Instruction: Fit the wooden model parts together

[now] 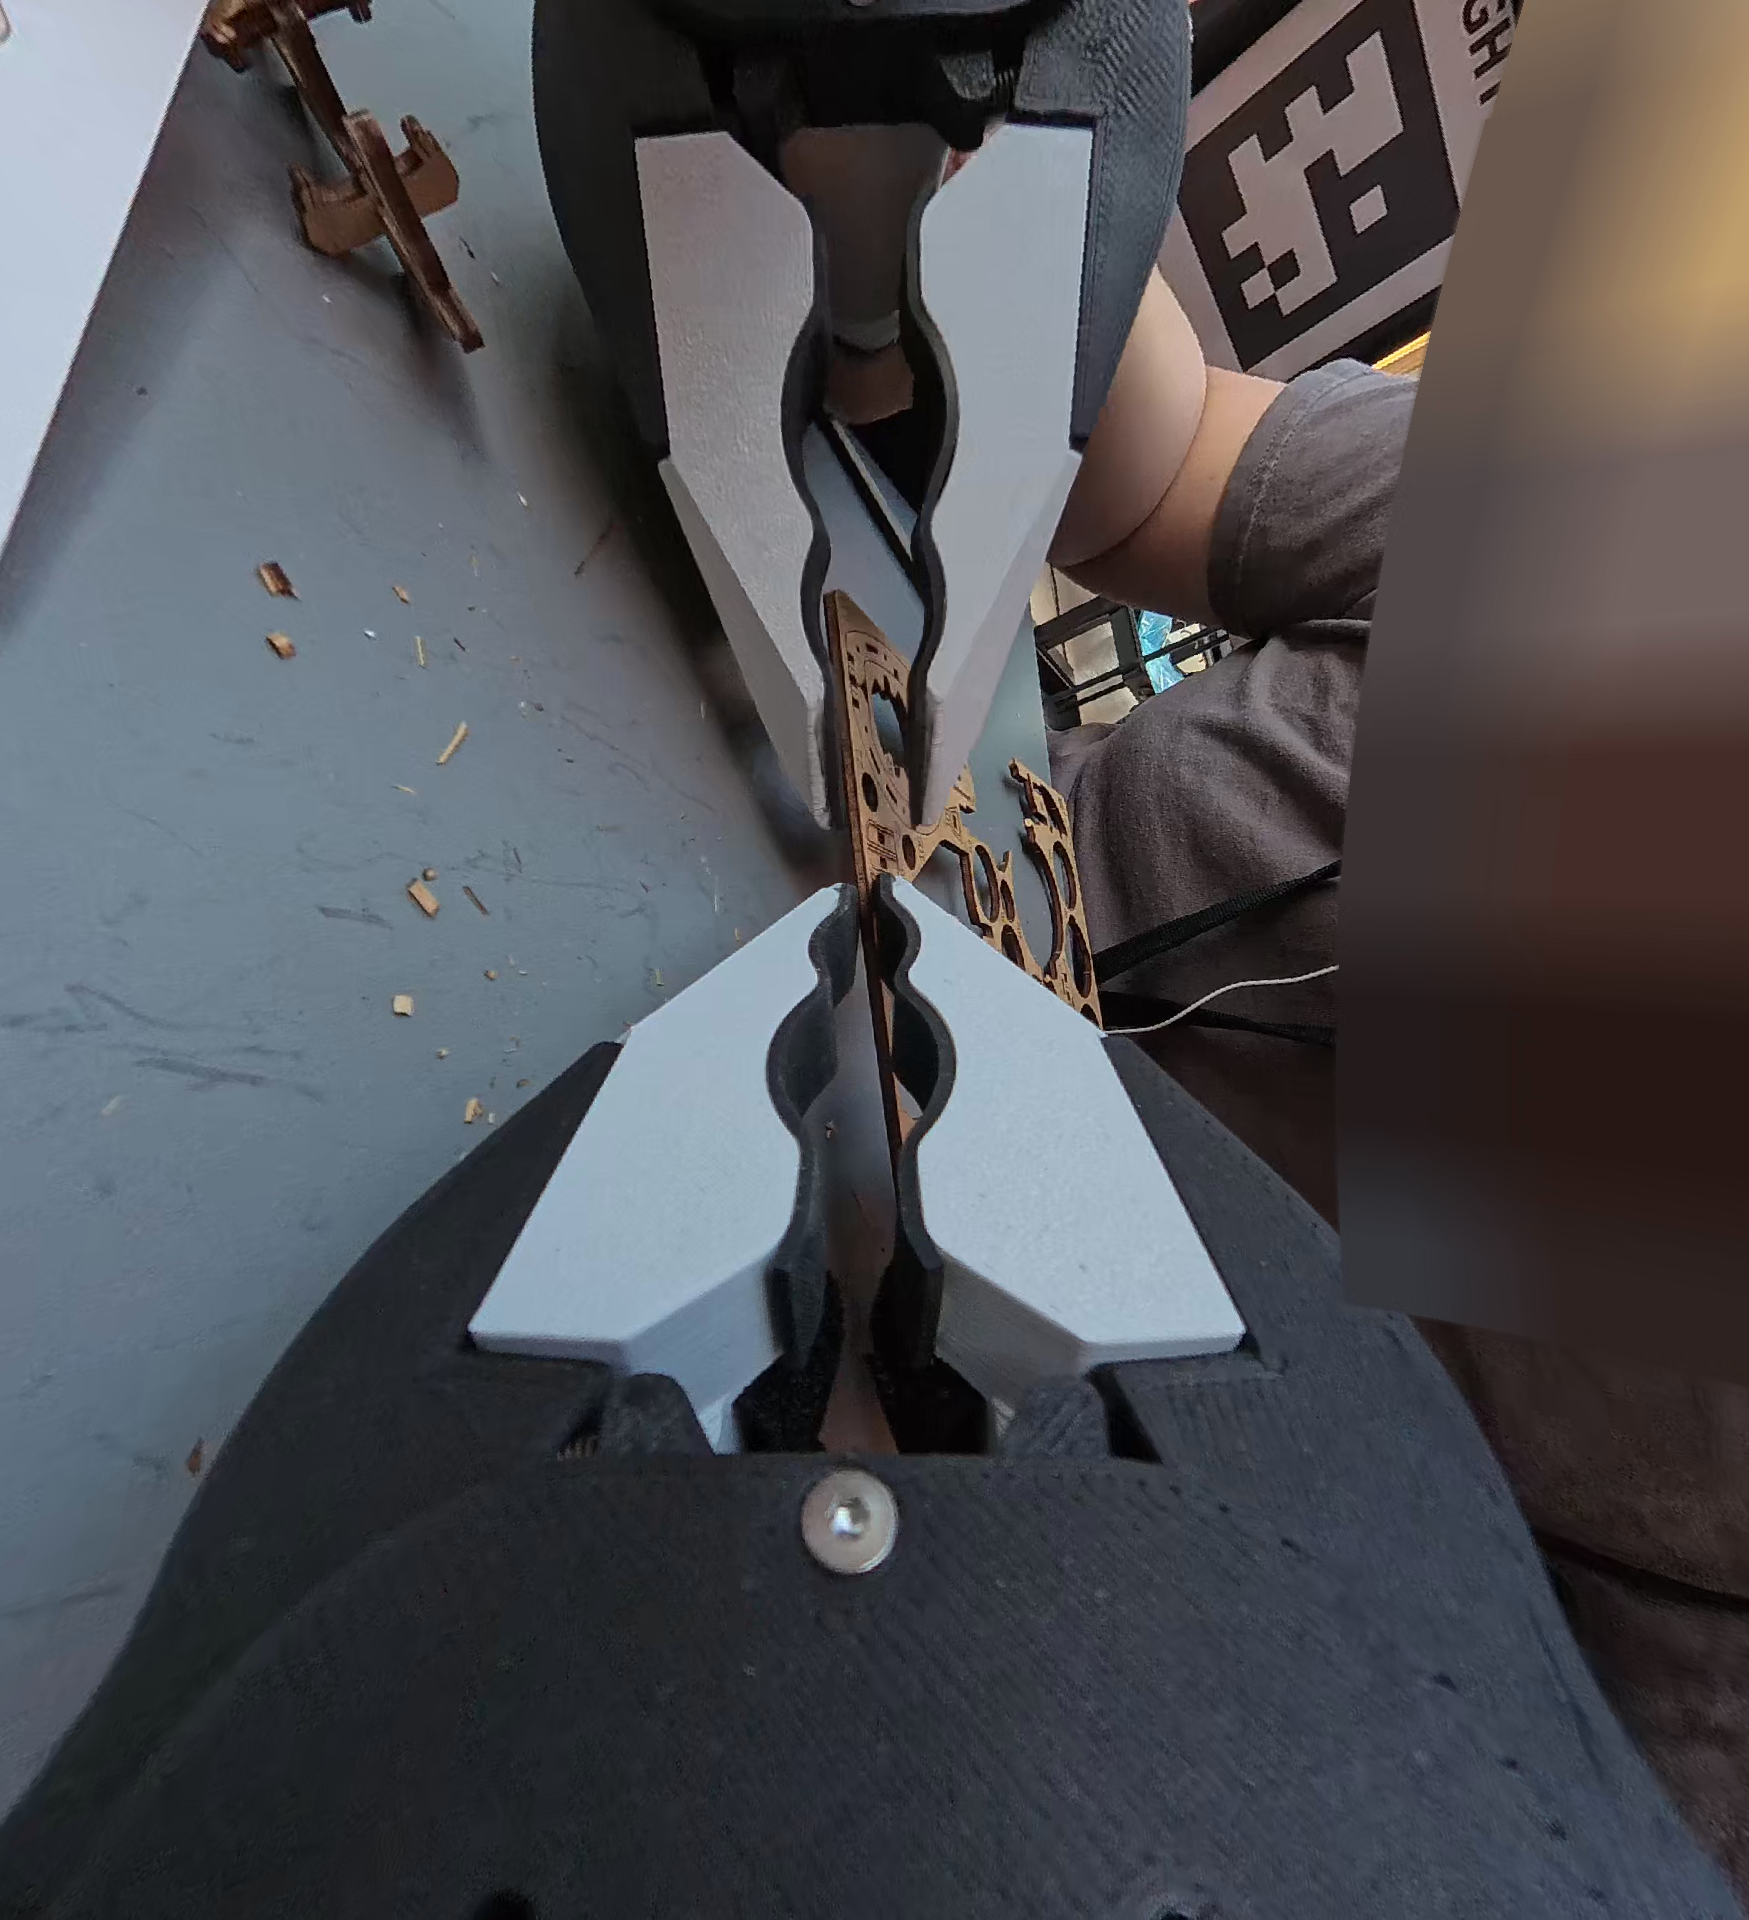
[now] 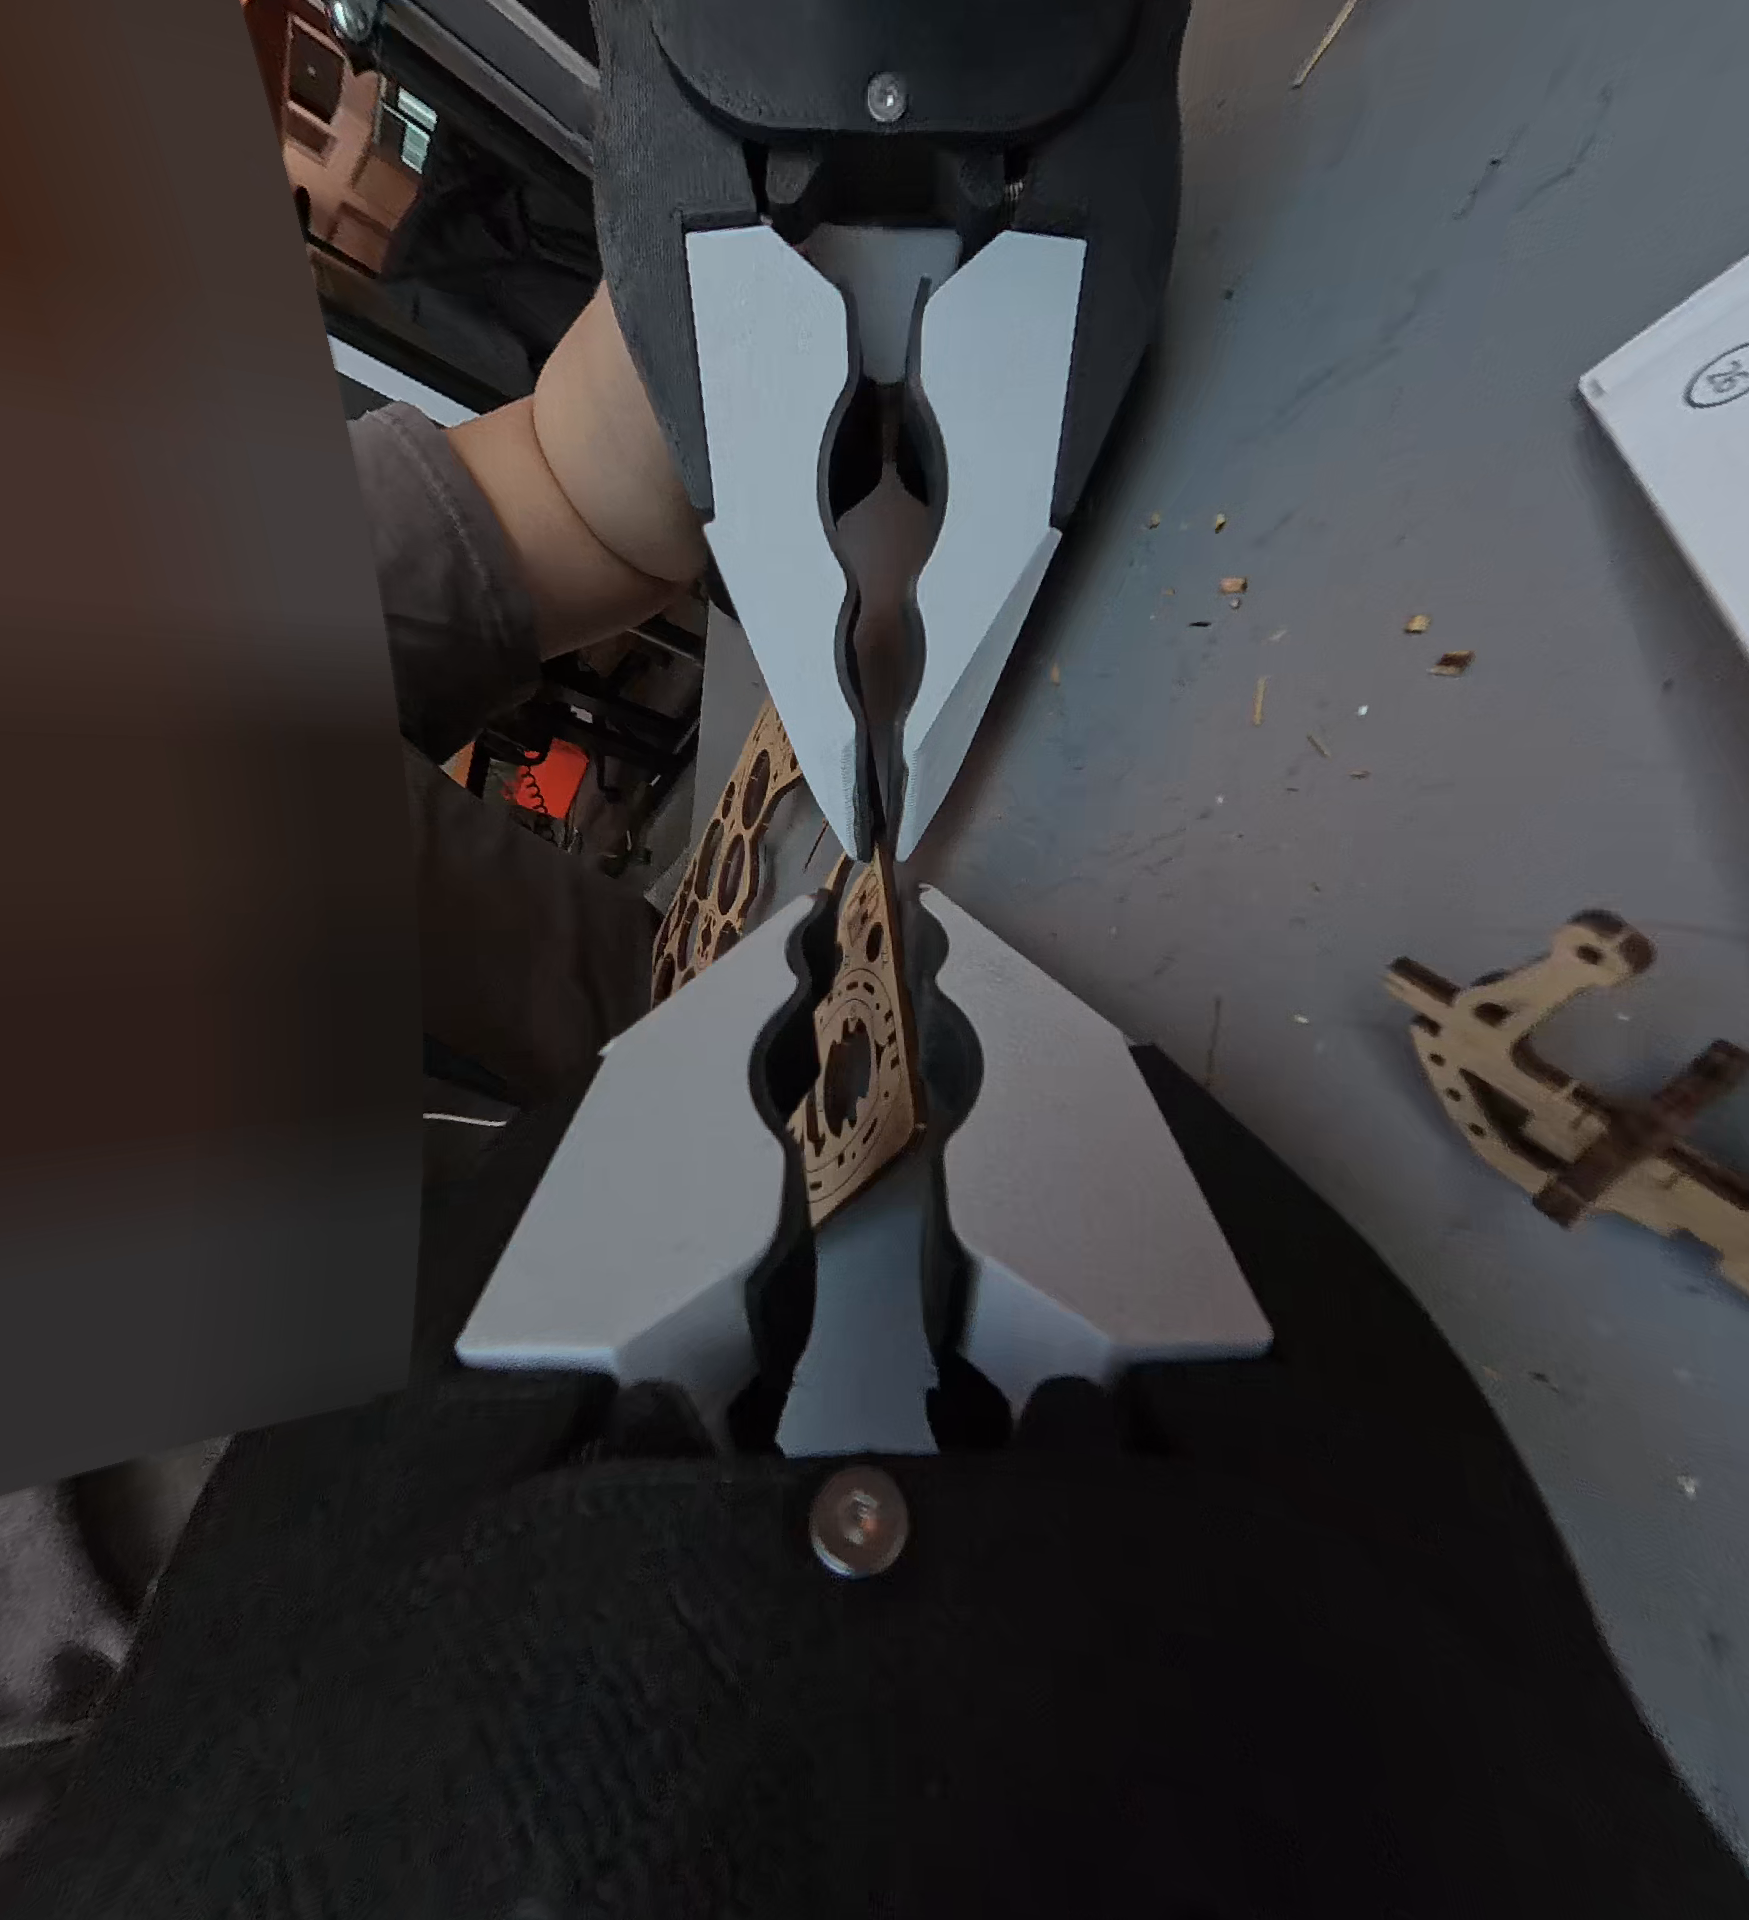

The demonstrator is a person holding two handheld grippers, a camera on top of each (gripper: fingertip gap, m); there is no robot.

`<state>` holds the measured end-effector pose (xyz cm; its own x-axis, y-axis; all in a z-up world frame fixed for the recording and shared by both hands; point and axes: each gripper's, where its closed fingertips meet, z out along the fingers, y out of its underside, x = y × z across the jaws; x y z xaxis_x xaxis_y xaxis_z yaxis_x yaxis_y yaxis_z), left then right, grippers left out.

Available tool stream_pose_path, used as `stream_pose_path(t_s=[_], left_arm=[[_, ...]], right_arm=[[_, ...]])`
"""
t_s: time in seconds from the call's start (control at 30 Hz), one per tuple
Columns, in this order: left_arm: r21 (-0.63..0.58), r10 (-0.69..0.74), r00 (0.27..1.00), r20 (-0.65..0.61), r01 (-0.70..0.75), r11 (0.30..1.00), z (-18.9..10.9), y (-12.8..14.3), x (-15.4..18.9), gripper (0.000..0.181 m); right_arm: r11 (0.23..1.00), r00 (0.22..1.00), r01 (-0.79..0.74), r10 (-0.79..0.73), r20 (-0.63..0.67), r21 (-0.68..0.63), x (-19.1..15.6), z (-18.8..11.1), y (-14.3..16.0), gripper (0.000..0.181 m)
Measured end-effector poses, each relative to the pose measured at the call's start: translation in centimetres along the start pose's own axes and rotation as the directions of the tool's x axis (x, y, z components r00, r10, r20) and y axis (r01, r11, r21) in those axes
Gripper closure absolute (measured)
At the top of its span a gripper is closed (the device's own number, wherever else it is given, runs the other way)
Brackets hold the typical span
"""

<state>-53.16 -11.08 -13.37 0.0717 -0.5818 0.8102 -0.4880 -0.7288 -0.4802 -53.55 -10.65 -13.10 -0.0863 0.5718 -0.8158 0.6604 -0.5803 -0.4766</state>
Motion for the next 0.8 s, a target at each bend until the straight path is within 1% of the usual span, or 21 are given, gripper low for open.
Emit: stream_pose_path(t_s=[0.07,0.1,0.13,0.23,0.33,0.37,0.43,0.5,0.53,0.67,0.8], left_arm=[[0.008,0.005,1.0,-0.002,-0.005,1.0,-0.1,-0.1,0.1,0.181],[0.011,0.009,1.0,0.004,-0.009,1.0,-0.2,-0.2,0.0,0.181],[0.014,0.011,1.0,0.007,-0.012,1.0,-0.2,-0.2,0.0,0.181],[0.038,0.019,1.0,0.015,-0.02,0.999,-0.4,-0.6,0.0,0.181],[-0.004,0.046,0.999,0.019,-0.046,0.999,0.0,-0.1,0.1,0.181],[-0.017,0.057,0.998,0.017,-0.057,0.998,0.1,0.1,0.3,0.181],[-0.023,0.059,0.998,0.021,-0.059,0.998,0.2,0.2,0.2,0.181],[-0.008,0.052,0.999,0.012,-0.052,0.999,0.0,0.0,0.3,0.181],[-0.003,0.051,0.999,0.008,-0.051,0.999,-0.1,-0.1,0.3,0.181],[0.003,0.075,0.997,0.004,-0.075,0.997,-0.1,-0.2,0.6,0.181],[0.015,0.075,0.997,-0.009,-0.075,0.997,-0.2,-0.4,0.8,0.181]], right_arm=[[0.999,0.999,-0.034,0.033,0.023,0.037,-0.2,-0.7,-0.4,0.172],[0.998,0.999,-0.035,0.033,0.042,0.057,-0.6,-1.0,-0.7,0.18],[0.997,0.998,-0.036,0.032,0.059,0.068,-0.8,-1.3,-0.8,0.181],[0.998,0.997,-0.053,0.052,0.055,0.02,-0.6,-0.8,-0.2,0.181],[1.0,0.998,-0.027,0.028,0.058,-0.015,-0.9,-0.5,0.3,0.18],[1.0,0.998,-0.004,0.003,0.059,0.003,-1.2,-0.7,0.0,0.174],[0.997,0.996,0.052,-0.057,0.075,0.058,-1.8,-1.4,-0.7,0.176],[0.996,0.998,0.056,-0.058,0.022,0.075,-1.0,-1.7,-1.0,0.173],[0.997,0.999,0.042,-0.044,0.032,0.059,-1.0,-1.5,-0.8,0.172],[0.999,1.0,0.022,-0.022,-0.011,-0.04,-0.2,-0.6,0.5,0.172],[0.999,0.999,-0.007,0.008,0.038,-0.038,-0.7,-0.6,0.5,0.177]])
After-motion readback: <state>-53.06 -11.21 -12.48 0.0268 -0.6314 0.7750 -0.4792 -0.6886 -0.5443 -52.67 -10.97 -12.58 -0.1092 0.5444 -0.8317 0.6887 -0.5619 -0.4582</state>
